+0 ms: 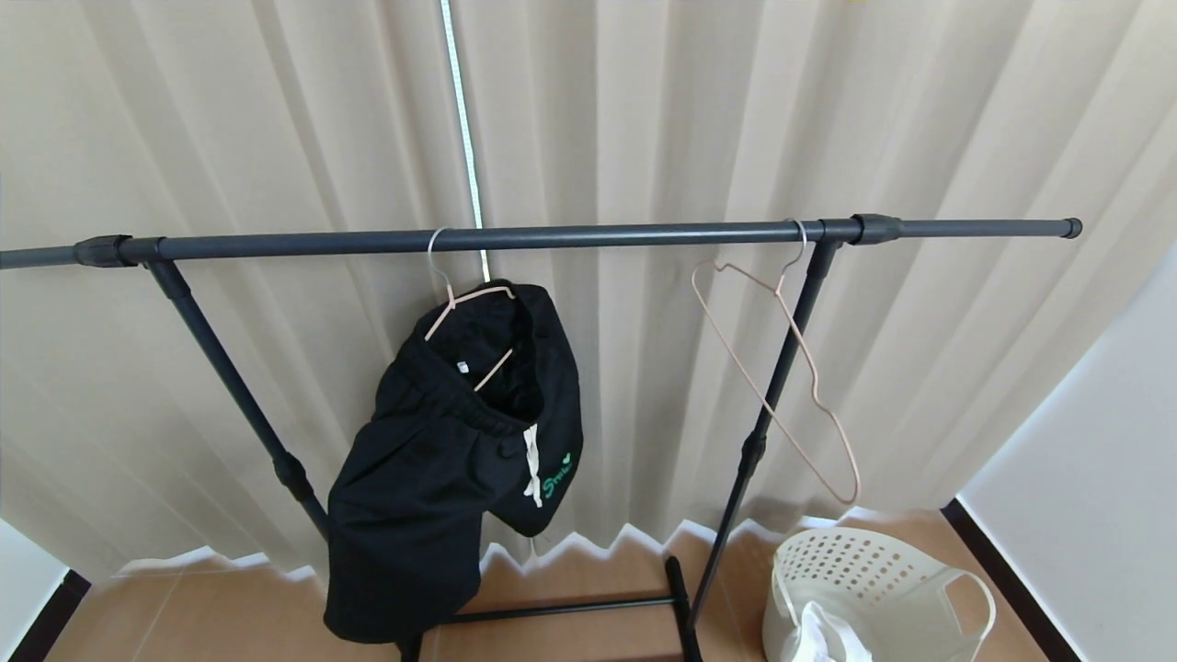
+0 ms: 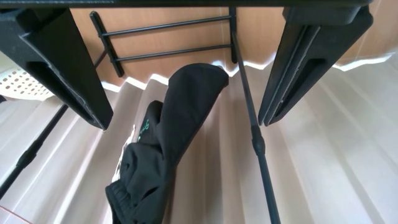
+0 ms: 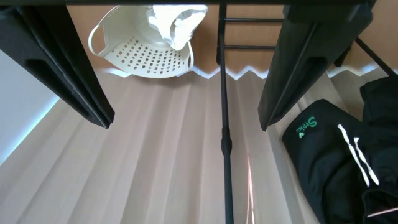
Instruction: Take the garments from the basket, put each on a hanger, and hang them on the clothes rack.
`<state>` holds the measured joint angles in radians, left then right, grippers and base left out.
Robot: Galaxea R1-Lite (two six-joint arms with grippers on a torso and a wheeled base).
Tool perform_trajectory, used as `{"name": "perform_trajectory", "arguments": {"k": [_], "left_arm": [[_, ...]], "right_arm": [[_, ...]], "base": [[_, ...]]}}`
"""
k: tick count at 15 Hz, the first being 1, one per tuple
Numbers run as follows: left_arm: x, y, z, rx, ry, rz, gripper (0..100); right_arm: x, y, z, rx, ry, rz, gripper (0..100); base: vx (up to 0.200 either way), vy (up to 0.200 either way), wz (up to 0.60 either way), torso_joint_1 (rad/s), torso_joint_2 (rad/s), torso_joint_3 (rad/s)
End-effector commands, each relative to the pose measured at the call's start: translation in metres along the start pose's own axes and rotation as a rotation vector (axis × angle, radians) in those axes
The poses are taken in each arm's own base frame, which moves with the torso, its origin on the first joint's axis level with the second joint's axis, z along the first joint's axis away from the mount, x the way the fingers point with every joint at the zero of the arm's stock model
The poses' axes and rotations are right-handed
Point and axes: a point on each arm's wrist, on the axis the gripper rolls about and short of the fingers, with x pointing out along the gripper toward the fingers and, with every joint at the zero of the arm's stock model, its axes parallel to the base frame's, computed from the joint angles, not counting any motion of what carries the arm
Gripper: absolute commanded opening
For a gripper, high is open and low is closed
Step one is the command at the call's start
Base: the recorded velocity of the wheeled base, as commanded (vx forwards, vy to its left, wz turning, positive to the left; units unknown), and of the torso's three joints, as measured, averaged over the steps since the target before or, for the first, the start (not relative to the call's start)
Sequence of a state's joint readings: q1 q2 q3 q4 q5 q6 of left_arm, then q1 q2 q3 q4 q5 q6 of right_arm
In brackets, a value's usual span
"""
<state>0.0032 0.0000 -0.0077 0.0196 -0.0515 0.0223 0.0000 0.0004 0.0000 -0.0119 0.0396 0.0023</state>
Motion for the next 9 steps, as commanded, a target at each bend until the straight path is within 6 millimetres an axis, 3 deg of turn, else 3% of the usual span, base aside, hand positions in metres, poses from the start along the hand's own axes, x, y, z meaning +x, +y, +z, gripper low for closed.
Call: {"name": "perform_trajectory", "arguments": {"k": [1,9], "left_arm": [[0.0001,0.0000,0.0000,-0.001,0.002,0.001,100],[0.0001,0.0000,0.0000,-0.003,0.002,0.001,100]], "right_arm": [[0.0000,0.0000,0.0000,0.002,-0.001,0.000,100],[0.0000,0.0000,0.0000,0.004,-0.001,0.000,100]], "base": [[0.000,0.000,0.00,-0.144,0.34,0.188],[0.000,0.000,0.00,-0.145,0.36,0.204]]}}
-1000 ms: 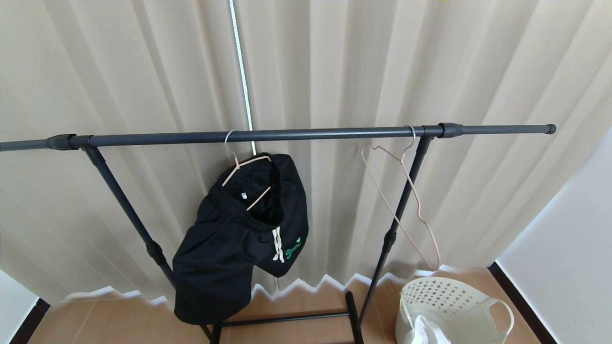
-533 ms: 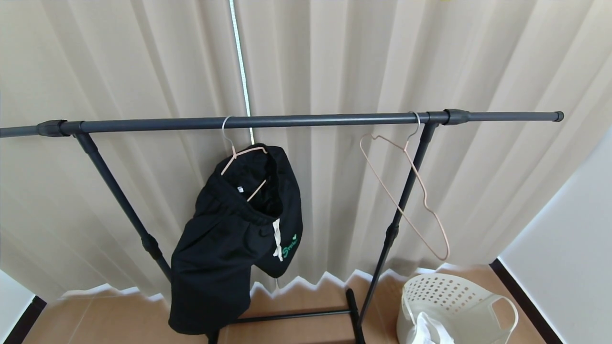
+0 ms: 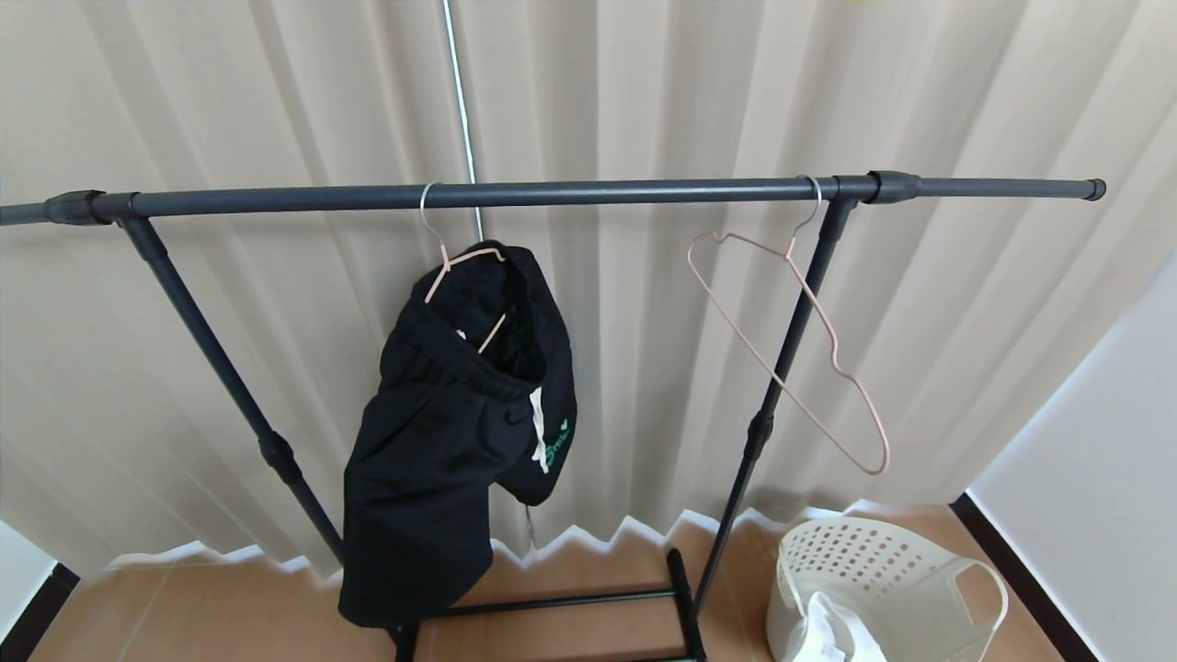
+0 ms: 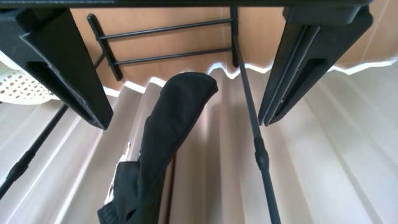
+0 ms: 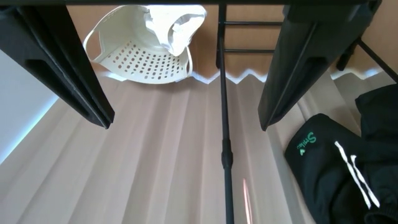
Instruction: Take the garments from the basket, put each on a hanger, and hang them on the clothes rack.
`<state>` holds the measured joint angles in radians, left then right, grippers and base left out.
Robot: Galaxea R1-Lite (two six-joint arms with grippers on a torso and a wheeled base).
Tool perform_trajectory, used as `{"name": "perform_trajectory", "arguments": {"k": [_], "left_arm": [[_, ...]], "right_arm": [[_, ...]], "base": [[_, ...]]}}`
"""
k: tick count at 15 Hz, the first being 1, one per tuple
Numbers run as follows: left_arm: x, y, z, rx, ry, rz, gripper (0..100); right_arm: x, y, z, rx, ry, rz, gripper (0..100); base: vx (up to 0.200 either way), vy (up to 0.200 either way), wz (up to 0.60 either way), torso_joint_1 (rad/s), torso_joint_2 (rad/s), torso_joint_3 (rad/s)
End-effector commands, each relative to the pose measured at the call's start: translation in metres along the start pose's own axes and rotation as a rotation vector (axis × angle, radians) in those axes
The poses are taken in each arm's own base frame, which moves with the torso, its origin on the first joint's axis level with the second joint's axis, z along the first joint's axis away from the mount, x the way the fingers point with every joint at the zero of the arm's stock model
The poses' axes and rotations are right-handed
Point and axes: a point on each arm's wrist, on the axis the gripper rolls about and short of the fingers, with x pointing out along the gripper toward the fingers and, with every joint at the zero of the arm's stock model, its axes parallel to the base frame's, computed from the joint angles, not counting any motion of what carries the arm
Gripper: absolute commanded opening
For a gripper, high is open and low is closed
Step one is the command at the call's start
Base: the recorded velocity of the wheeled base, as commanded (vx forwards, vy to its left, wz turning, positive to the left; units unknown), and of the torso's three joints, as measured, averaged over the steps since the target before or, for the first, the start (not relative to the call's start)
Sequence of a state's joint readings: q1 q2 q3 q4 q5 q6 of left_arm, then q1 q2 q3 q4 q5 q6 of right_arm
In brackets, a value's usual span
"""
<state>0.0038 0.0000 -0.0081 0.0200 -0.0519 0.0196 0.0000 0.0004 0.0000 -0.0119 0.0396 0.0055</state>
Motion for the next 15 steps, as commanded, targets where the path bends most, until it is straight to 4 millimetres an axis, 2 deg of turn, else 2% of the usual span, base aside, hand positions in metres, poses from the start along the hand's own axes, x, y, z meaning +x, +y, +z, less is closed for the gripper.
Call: {"name": "perform_trajectory", "arguments": {"k": [1,7,15], "left_arm": [[0.0001,0.0000,-0.0001,0.000,0.002,0.002,100],[0.0001,0.0001,-0.0001,-0.001,0.002,0.004,100],[0.0001,0.0001,-0.0001,-0.001,0.002,0.004,100]], "right_arm": [[0.0000,0.0000,0.0000,0.001,-0.001,0.000,100],[0.0000,0.0000,0.0000,0.002,-0.001,0.000,100],[0.0000,0.0000,0.0000,0.002,-0.001,0.000,100]], "base": [[0.000,0.000,0.00,-0.149,0.37,0.212],[0.000,0.000,0.00,-0.164,0.41,0.247],[0.000,0.000,0.00,-0.187,0.54,0.348]]}}
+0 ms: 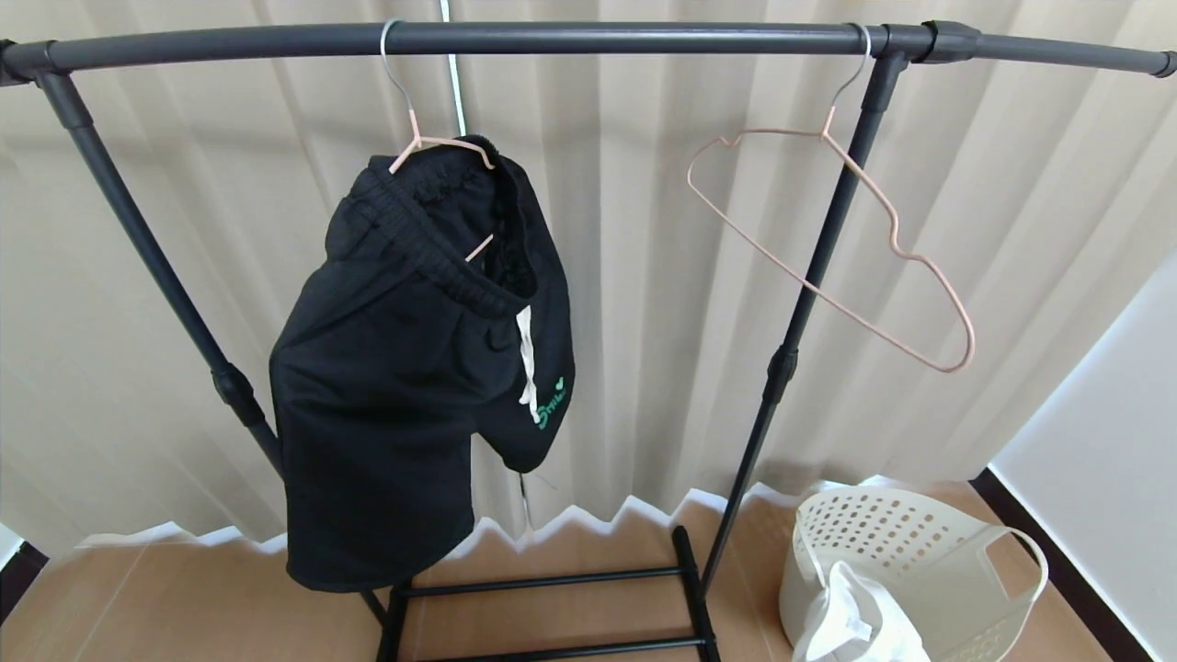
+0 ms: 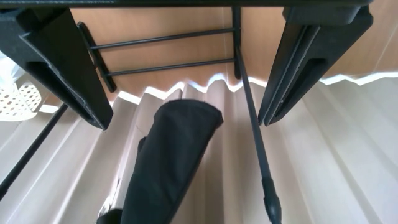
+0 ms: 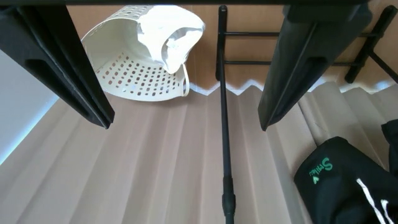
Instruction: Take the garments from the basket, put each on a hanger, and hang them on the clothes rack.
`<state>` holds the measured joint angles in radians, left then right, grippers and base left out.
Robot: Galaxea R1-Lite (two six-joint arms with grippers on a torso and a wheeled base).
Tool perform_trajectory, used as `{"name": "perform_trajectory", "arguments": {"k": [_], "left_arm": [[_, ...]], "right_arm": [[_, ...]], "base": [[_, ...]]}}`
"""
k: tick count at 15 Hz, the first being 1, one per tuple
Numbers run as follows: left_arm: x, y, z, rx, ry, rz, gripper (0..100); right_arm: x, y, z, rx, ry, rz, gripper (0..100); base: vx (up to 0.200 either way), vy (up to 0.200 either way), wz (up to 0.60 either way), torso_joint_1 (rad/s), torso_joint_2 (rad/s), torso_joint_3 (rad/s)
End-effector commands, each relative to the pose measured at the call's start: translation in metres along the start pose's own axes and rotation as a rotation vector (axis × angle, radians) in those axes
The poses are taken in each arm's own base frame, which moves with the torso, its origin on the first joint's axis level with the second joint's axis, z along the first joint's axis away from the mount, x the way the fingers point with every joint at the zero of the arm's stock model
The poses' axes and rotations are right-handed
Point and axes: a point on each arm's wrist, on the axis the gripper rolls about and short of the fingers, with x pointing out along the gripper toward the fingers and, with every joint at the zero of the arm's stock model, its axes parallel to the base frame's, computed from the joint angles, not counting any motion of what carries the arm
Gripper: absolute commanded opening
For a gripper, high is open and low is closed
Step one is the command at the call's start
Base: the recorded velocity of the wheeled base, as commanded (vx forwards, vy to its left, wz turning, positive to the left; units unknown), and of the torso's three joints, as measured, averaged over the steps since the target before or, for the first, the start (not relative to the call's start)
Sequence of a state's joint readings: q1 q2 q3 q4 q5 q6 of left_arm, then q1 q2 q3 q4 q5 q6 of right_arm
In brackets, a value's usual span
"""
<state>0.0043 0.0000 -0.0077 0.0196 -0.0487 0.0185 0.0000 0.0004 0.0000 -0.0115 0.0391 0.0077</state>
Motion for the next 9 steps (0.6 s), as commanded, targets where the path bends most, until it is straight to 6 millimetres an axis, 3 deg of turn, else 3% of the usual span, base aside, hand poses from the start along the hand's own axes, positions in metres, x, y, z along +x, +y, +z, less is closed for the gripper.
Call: {"name": "perform_trajectory", "arguments": {"k": [1,9], "left_arm": [[0.0001,0.0000,0.0000,0.001,0.002,0.000,100],[0.0001,0.0000,0.0000,0.001,0.002,-0.002,100]], "right_arm": [[0.0000,0.0000,0.0001,0.000,-0.001,0.001,100],[0.0000,0.0000,0.0001,0.000,-0.001,0.001,100]], "base": [[0.000,0.000,0.00,-0.163,0.51,0.354],[0.000,0.000,0.00,-0.118,0.49,0.364]]}}
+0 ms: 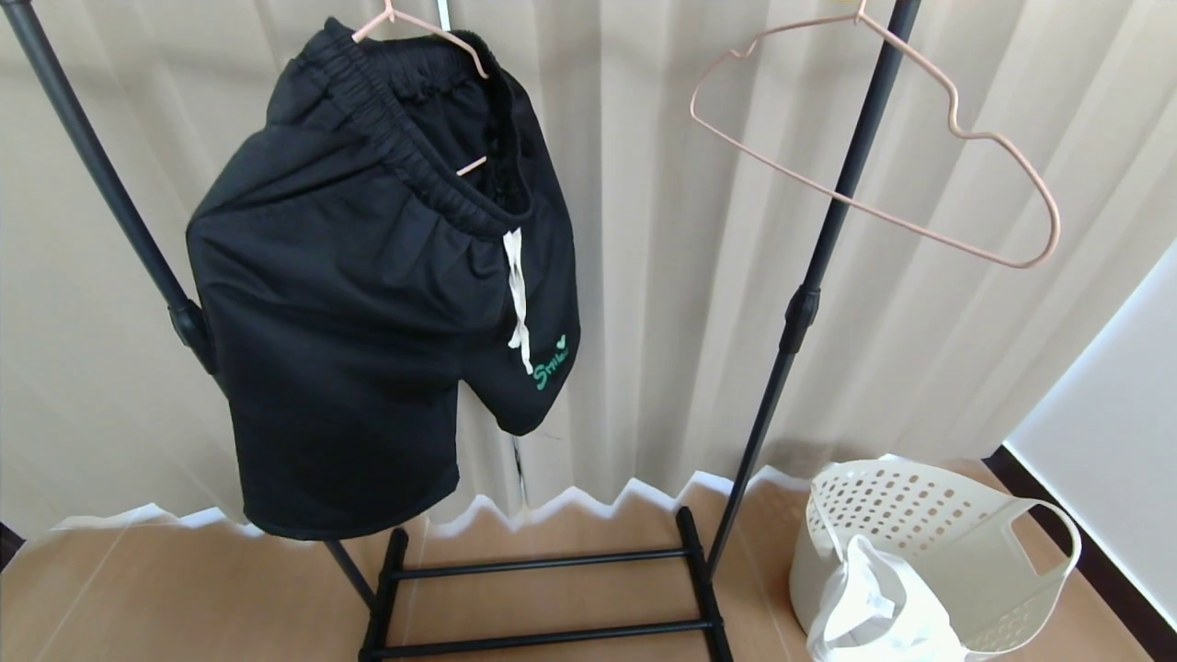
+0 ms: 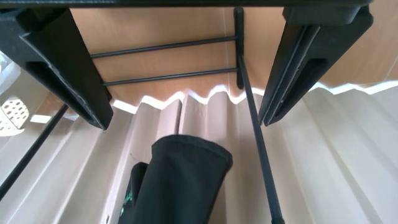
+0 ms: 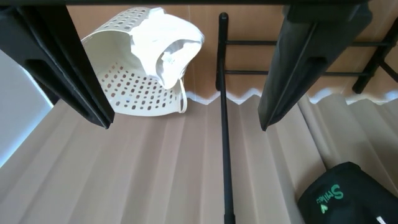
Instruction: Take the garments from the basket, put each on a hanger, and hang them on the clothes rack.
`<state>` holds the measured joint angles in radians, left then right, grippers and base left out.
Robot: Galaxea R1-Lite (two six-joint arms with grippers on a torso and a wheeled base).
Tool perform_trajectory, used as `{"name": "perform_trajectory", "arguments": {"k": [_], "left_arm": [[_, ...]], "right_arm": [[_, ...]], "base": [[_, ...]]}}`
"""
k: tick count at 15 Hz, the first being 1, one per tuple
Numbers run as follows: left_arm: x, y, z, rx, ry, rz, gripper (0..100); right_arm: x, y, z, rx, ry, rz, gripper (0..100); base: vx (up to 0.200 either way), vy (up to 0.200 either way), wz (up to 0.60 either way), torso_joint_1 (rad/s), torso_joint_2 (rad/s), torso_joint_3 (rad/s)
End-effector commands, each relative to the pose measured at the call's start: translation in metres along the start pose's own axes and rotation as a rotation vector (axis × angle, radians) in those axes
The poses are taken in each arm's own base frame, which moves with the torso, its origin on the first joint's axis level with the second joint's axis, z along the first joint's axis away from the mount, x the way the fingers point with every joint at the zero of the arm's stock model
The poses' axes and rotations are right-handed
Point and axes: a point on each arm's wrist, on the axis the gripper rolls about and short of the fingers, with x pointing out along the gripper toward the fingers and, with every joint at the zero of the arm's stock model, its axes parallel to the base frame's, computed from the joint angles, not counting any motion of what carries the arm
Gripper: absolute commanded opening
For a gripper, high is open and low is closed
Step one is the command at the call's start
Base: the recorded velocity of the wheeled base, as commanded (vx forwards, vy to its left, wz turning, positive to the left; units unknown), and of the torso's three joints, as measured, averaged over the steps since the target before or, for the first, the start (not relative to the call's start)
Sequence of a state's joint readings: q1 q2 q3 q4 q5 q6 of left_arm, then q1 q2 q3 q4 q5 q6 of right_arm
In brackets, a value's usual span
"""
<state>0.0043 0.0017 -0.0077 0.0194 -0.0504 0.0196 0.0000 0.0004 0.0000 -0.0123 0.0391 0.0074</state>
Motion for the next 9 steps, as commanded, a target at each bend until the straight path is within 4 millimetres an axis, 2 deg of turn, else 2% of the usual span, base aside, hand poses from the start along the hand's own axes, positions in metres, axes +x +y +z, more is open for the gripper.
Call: {"name": "perform_trajectory", "arguments": {"k": [1,5,8,9], "left_arm": [[0.0000,0.0000,-0.0001,-0.001,0.000,0.000,100],[0.0001,0.0000,0.0000,-0.001,0.002,0.002,100],[0.0001,0.0000,0.0000,-0.001,0.002,0.002,100],[0.0000,0.0000,-0.0001,-0.001,0.000,0.002,100]], "right_arm": [[0.0000,0.0000,0.0000,0.000,0.000,0.001,100],[0.0000,0.0000,0.0000,0.000,0.000,0.001,100],[0.0000,0.0000,0.0000,-0.001,0.000,0.001,100],[0.0000,0.0000,0.0000,0.000,0.000,0.001,100]], "base": [[0.000,0.000,0.00,-0.066,0.45,0.378],[0.000,0.000,0.00,-0.035,0.44,0.392],[0.000,0.000,0.00,-0.006,0.15,0.134],[0.000,0.000,-0.60,0.007,0.04,0.041]]}}
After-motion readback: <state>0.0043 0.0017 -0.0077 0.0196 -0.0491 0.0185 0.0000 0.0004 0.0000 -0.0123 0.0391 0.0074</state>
